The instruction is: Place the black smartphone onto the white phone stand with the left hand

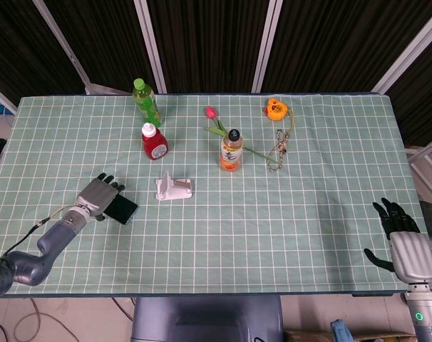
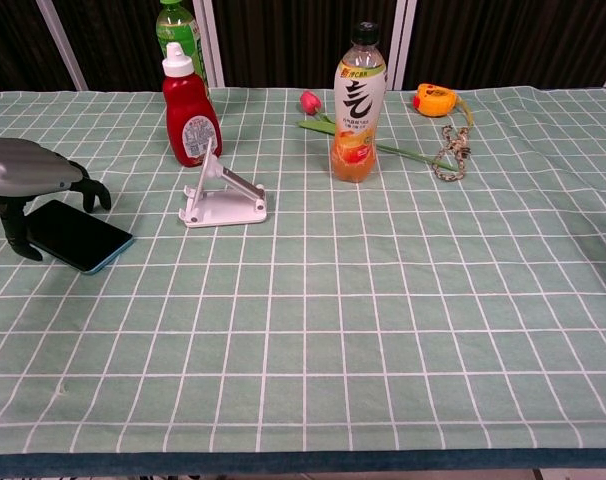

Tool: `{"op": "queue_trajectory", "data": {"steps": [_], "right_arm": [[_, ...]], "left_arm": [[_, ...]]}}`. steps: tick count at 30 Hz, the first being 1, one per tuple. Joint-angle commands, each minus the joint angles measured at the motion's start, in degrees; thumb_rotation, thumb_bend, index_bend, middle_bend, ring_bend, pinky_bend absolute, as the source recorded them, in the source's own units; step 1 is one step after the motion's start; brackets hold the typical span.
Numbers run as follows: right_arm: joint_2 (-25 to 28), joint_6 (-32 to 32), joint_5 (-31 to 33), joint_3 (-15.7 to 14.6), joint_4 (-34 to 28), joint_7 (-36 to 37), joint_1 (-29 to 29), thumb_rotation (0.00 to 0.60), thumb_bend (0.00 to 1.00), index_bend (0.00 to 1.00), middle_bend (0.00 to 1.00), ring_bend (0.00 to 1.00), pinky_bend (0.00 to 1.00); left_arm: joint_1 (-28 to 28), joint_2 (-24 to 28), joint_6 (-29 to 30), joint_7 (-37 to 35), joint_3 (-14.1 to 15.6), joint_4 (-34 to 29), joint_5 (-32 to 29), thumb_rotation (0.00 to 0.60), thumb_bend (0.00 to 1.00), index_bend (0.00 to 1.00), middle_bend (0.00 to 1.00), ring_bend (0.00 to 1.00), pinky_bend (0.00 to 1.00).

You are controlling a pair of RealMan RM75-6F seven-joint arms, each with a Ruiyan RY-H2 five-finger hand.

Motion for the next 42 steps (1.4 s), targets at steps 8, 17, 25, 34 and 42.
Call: {"op": "queue_trajectory", "data": {"steps": [8, 17, 25, 34, 42], "right_arm": [[-0.03, 0.02, -0.07, -0.03, 0.17, 0.16, -0.01, 0.600, 0.31, 0.09, 0.00, 0.00, 0.19], [-0.04, 0.04, -0.06, -0.02, 0.18, 0.14, -0.02, 0.600, 0.32, 0.09, 0.00, 0.00, 0.19], [-0.02, 0.11, -0.13, -0.04, 0.18, 0.16, -0.06, 0.600, 0.32, 0.09, 0.00, 0.00, 0.19], [-0.03, 0.20, -0.25, -0.07, 0.28, 0.41, -0.10, 0.600, 0.32, 0.09, 0.00, 0.00, 0.19], [-0.08, 0.29, -0.37, -0.10, 0.45, 0.62, -0.14, 0.600, 0.32, 0.09, 0.00, 0.00, 0.19]], "left_arm": [[0.12, -1.36, 0.35, -1.21, 0.67, 1.78, 1.03, 0.600, 0.10, 0.19, 0.25, 0.09, 0.14], [0.18, -2.18, 0.56, -2.11, 0.99, 2.57, 1.81, 0.600, 0.10, 0.33, 0.40, 0.19, 0.23], [0.45, -2.04, 1.08, -3.87, 1.19, 2.66, 3.26, 0.600, 0.13, 0.40, 0.48, 0.24, 0.28], [0.95, -1.31, 2.11, -6.06, 1.31, 2.29, 5.10, 0.600, 0.24, 0.46, 0.54, 0.32, 0.33], [1.33, -0.43, 3.26, -7.78, 0.91, 1.16, 6.09, 0.600, 0.28, 0.49, 0.57, 0.37, 0.39]]}}
